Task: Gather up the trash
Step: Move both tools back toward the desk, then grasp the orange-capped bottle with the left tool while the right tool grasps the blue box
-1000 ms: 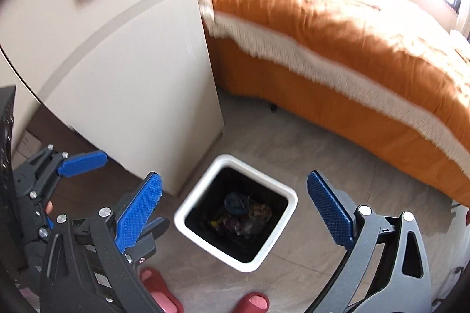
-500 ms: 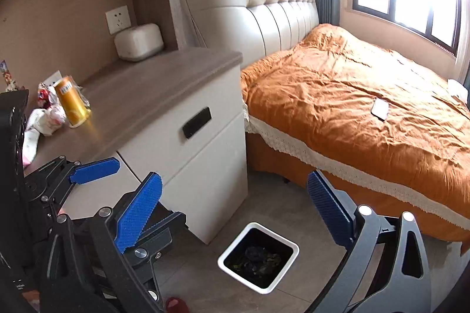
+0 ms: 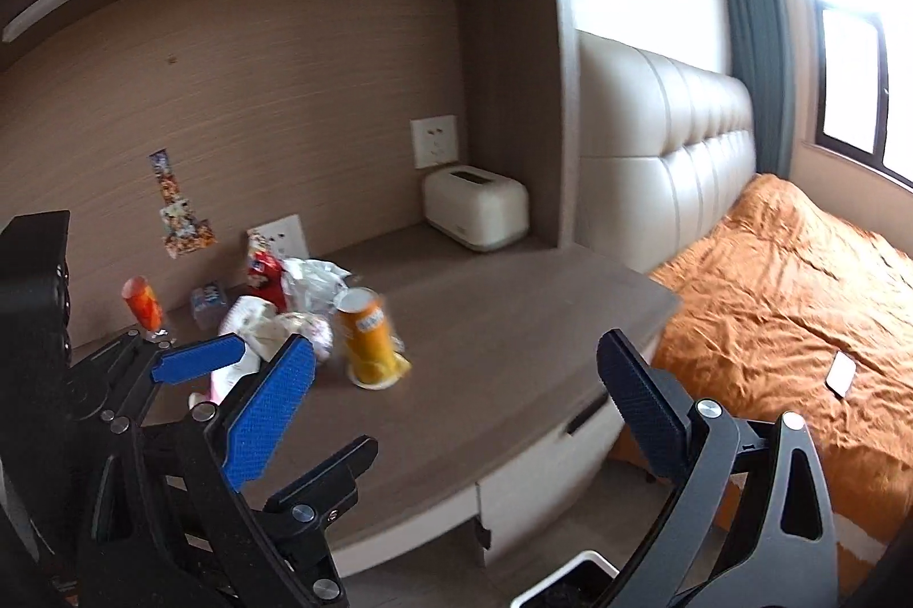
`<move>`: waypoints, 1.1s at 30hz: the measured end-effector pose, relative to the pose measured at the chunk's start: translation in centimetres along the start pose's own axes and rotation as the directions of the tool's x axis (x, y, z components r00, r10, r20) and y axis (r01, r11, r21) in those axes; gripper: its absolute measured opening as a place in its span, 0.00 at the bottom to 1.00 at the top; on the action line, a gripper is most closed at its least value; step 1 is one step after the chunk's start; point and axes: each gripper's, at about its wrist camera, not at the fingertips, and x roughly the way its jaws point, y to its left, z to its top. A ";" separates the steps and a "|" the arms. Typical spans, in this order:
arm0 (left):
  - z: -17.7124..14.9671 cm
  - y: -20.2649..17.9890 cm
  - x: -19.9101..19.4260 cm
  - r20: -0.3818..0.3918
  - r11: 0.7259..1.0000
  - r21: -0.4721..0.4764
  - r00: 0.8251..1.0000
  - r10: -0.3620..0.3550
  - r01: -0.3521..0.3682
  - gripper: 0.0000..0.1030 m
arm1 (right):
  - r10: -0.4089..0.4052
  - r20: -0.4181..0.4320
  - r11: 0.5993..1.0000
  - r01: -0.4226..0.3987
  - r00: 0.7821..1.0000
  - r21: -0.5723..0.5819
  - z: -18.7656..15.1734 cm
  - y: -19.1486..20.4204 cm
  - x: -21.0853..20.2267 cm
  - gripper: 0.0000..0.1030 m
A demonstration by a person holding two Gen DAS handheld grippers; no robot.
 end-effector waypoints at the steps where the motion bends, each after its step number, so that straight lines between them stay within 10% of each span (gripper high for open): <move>1: -0.1 1.9 -0.2 -0.002 0.999 -0.023 1.000 0.031 -0.031 0.95 | 0.031 0.005 0.999 -0.031 0.999 -0.018 0.6 1.3 0.6 0.96; 14: -3.9 21.5 -1.3 -0.098 0.894 -0.223 0.921 0.376 -0.389 0.95 | 0.318 -0.079 0.925 -0.327 0.945 -0.192 3.6 16.3 10.7 0.96; 25: -5.7 27.8 3.8 -0.163 0.853 -0.181 0.870 0.464 -0.489 0.95 | 0.326 -0.240 0.898 -0.379 0.914 -0.224 3.5 22.6 21.7 0.96; 33: -6.5 32.2 7.3 -0.242 0.852 -0.217 0.872 0.425 -0.476 0.95 | 0.304 -0.401 0.870 -0.423 0.864 -0.252 2.2 26.3 27.7 0.96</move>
